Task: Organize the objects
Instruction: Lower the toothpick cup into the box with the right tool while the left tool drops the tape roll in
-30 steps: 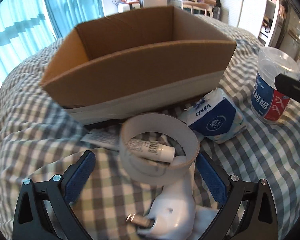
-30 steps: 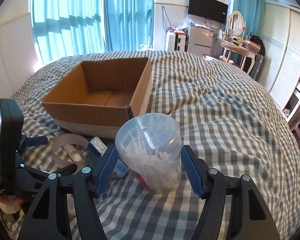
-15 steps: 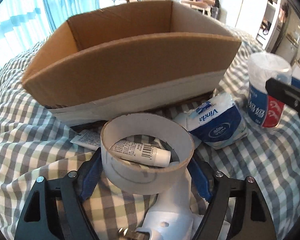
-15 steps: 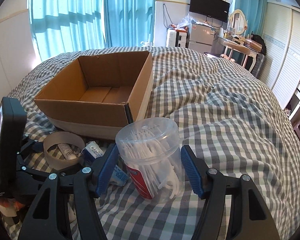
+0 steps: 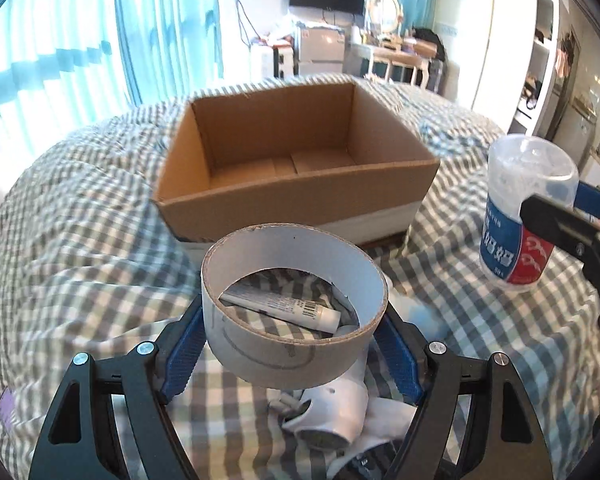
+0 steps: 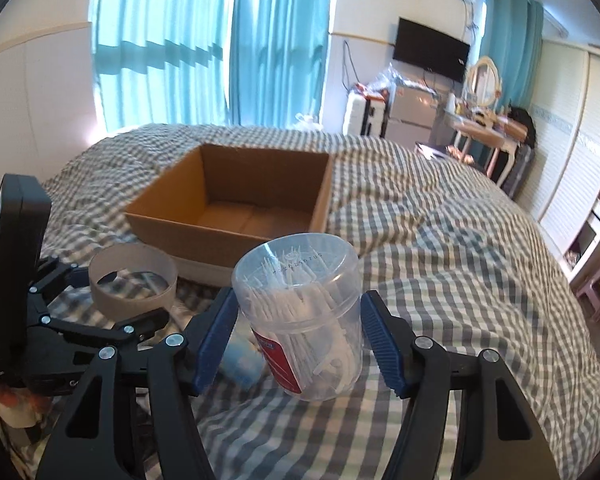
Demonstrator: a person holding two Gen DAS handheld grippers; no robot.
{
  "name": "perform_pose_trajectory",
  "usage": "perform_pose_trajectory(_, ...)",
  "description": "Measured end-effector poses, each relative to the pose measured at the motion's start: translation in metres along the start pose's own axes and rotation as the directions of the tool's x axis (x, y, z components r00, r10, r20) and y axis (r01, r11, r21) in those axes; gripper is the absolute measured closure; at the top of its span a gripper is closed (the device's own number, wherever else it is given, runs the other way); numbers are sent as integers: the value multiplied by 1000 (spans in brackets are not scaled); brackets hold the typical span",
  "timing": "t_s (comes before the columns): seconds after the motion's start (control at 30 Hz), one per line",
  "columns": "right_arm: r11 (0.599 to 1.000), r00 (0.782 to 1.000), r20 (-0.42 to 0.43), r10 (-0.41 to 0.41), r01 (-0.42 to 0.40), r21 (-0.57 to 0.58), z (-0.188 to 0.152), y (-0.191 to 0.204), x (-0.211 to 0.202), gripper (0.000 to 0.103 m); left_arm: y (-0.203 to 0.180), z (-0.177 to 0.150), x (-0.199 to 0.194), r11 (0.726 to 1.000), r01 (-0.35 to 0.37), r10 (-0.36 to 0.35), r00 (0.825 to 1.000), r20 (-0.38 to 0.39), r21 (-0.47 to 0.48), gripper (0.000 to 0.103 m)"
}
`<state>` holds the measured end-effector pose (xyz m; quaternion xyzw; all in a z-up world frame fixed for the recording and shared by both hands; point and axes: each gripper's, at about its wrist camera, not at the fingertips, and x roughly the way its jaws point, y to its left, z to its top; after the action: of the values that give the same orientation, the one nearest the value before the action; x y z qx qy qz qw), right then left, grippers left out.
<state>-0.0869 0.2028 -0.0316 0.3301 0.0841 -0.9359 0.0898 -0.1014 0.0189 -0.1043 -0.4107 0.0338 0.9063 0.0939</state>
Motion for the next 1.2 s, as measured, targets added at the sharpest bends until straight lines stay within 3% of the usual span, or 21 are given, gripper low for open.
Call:
perform_pose_trajectory(0.37, 996, 996, 73, 61, -56, -66, 20, 39, -43, 40, 28, 13, -60, 999, -6, 12, 993, 120, -54, 22)
perform_pose_trajectory(0.7, 988, 987, 126, 98, -82, -132, 69, 44, -43, 40, 46, 66, -85, 998, -40, 49, 980, 191, -49, 22)
perform_pose_trajectory(1.0, 987, 982, 143, 128, -112, -112, 145, 32, 1, 41, 63, 141, -41, 997, -78, 80, 981, 174, -17, 22)
perform_pose_trajectory(1.2, 988, 987, 70, 143, -138, -70, 176, 22, 72, 41, 65, 171, 17, 1000, -22, 24, 995, 94, -19, 22)
